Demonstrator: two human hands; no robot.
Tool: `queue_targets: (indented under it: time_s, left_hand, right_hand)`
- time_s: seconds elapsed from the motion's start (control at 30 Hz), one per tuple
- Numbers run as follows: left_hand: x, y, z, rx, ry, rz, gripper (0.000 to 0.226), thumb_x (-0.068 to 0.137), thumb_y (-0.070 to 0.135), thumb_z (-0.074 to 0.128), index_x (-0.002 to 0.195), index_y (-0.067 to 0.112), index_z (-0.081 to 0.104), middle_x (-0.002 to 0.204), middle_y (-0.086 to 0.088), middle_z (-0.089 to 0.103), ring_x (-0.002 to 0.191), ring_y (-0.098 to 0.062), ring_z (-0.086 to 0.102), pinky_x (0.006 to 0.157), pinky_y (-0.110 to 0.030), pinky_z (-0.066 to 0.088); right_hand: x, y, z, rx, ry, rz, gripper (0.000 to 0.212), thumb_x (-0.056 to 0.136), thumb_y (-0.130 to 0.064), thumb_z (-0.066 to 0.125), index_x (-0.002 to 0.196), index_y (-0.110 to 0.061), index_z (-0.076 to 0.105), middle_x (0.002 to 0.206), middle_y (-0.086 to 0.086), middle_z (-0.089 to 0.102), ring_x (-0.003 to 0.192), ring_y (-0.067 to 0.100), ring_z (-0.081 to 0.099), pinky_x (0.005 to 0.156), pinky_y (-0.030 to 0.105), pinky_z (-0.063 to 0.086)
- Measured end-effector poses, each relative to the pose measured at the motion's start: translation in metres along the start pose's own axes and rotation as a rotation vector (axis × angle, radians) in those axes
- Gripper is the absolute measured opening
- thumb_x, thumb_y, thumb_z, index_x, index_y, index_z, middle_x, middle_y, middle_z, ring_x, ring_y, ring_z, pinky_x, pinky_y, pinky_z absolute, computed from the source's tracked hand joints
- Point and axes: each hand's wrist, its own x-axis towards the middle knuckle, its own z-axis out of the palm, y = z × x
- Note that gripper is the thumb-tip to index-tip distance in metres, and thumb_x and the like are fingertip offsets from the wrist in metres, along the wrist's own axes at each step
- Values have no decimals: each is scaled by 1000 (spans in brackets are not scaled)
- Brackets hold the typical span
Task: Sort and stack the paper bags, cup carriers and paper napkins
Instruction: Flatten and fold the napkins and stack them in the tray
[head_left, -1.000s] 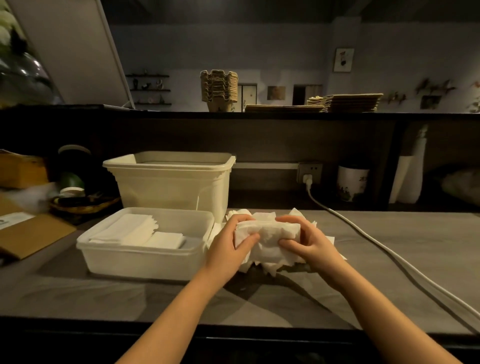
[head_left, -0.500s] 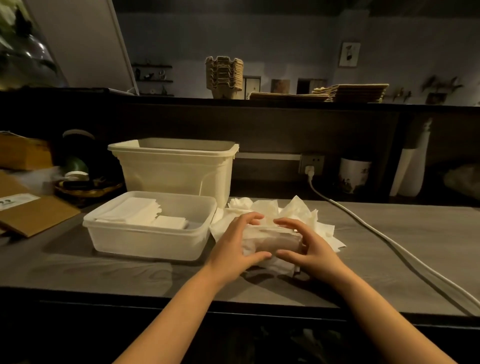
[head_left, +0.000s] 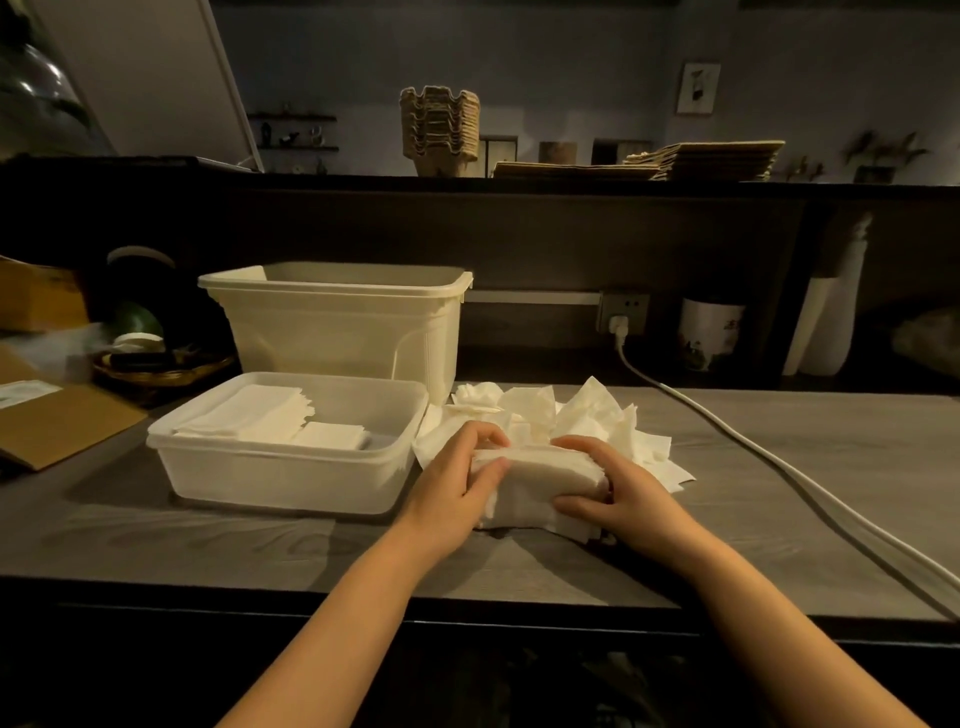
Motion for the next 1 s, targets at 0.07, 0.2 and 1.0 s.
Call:
queue_targets:
  time_s: [0.07,0.2,1.0]
  left_hand:
    - [0,-1,-1,5,61,21,19,97,13,45,100,32,45,101,20,50,72,15,49,67,-3,38]
    - [1,-1,-2,-15,79,-7,22,97,15,45,100,37,44,105,26,46,95,15,46,75,3,35]
    - [-2,-2,-9,33,85,-32,61,70,29,80,112,53,42,112,22,47,107,10,39,85,-11,35]
  right_hand:
    - [0,1,-2,-22,72,34,36,80,-22,72,106,-33,49,93,-14,57,79,2,56,63,11,47]
    - [1,2,-4,-67,95,31,14,79,-25,72,83,-27,59,74,-4,58,64,6,51,55,12,41]
    - [-4,-6,-3,-20,-81,-25,30,85,-18,67,70,-36,48,61,-8,55,51,-3,51,52,13,41]
